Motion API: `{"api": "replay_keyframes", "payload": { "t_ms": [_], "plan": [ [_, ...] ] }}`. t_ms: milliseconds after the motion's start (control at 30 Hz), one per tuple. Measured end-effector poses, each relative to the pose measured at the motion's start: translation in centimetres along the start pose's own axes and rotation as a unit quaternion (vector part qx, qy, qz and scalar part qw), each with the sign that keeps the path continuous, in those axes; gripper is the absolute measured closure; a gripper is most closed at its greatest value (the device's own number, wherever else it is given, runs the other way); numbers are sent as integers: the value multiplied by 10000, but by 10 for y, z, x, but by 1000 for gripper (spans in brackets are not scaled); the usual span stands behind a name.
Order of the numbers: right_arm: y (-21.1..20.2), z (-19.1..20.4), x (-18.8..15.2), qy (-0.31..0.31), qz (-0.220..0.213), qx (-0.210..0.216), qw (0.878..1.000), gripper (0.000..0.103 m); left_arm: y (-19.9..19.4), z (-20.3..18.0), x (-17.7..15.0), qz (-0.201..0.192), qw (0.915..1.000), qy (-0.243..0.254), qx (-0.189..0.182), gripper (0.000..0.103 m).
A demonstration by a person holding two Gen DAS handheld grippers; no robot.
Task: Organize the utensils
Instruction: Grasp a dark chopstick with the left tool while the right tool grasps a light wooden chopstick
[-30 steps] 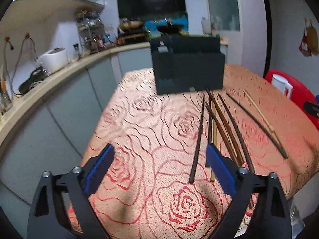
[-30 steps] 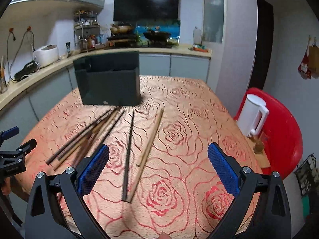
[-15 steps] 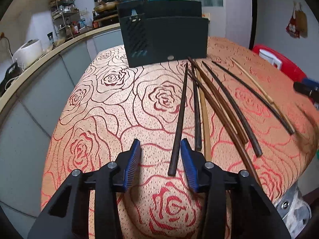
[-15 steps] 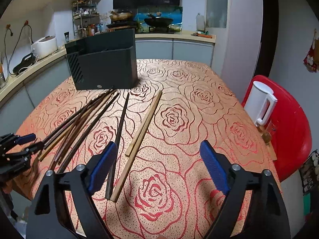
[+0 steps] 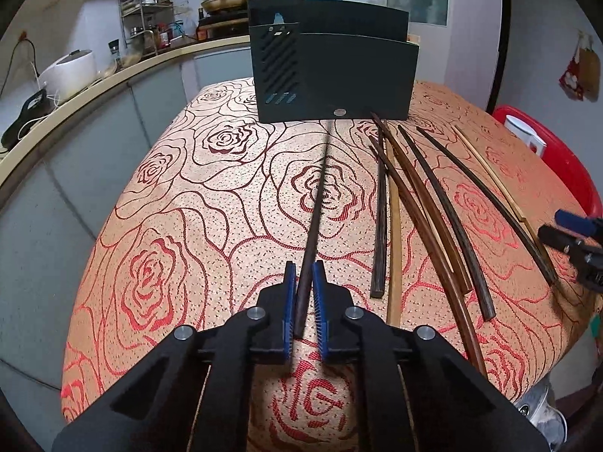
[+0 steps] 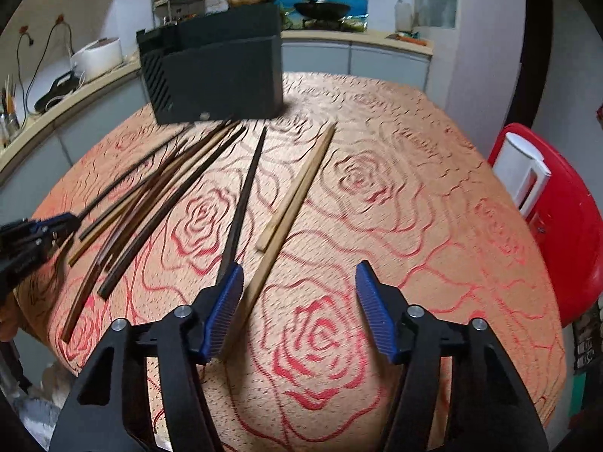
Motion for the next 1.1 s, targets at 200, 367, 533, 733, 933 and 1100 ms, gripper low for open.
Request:
{"api": "replay_keyframes", "payload": {
  "t_ms": [200, 367, 533, 733, 933, 1100],
  "plan": [
    [0, -3, -3, -52, 123, -214, 9997, 58, 0, 1, 0, -8, 9999, -3, -118, 96],
    [-7, -9, -12, 116, 14, -95, 9999, 66, -1, 0, -1, -58, 9998, -55, -175, 96],
    [-13, 4, -24, 1, -141, -68, 9999, 73, -2, -5, -2, -147, 9998, -27, -129, 96],
    [-13, 15, -27, -112, -307, -146, 9994, 87, -2, -8, -3, -216, 9998, 13, -47, 96],
    [-13, 13, -25, -15, -270, -34, 9996, 94, -4, -5, 2, -197, 9997, 119, -25, 96],
    [-24, 4, -18, 172, -333, 6, 9993, 96, -22, 11, 16, -354, 9993, 65, -49, 96]
  ]
}}
Point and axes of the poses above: each gripper's, at about its wrist camera, not at the fingertips, and y roughly the way its jaws point, z to its left, x to its top, the point moved 2 cm from there along y, roughly the way its jaws point, and after that the axes turned 14 degrees about x, right-handed, at the moved point
